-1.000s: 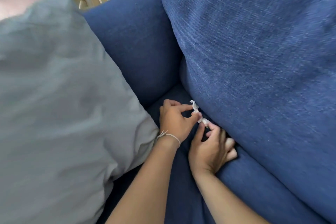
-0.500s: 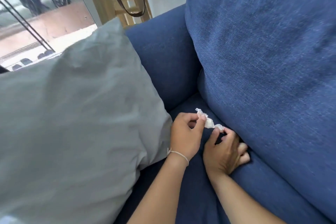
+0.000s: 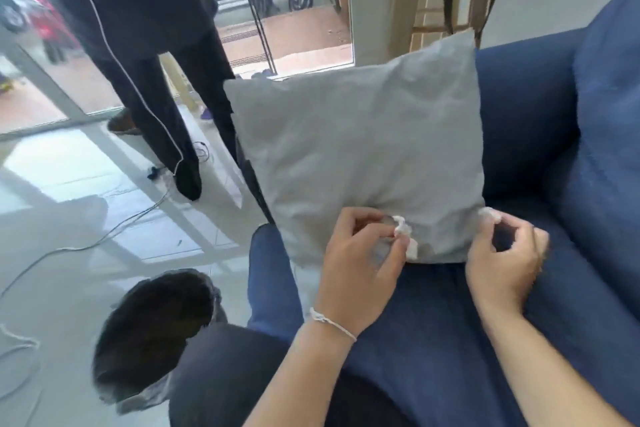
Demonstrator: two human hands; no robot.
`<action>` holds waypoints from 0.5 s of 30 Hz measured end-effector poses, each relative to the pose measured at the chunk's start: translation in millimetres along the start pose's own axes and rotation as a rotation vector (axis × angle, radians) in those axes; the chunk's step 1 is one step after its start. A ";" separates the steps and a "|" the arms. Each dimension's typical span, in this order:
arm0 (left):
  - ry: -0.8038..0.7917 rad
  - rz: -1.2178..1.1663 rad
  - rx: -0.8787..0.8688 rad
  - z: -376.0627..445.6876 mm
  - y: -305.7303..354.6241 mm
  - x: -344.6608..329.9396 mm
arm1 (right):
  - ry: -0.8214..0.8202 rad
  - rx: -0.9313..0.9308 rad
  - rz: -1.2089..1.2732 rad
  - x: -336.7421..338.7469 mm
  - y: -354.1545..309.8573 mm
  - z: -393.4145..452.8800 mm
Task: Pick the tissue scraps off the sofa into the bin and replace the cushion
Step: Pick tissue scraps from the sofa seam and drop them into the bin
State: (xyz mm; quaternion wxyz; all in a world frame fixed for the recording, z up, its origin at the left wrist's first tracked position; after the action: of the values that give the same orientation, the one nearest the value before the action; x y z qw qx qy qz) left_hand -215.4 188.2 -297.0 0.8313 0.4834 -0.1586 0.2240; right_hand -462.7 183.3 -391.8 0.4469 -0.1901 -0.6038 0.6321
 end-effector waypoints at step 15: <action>0.361 0.368 0.282 -92.2 -134.5 277.1 | -0.508 0.681 0.333 -124.5 -190.6 -241.5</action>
State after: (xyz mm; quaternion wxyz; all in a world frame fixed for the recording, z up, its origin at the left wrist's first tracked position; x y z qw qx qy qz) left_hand 95.1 271.4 -307.0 0.7160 0.5097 -0.0605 0.4732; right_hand -144.6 203.2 -299.1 0.2139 0.0344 -0.4132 0.8845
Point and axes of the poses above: each hand's wrist, its own z-axis towards the middle knuckle, its own x-axis out of the back of the hand, y = z × x, the point moved 8 cm from there along z, towards the middle knuckle, and after that the axes turned 2 degrees about y, right-handed, at the moved point
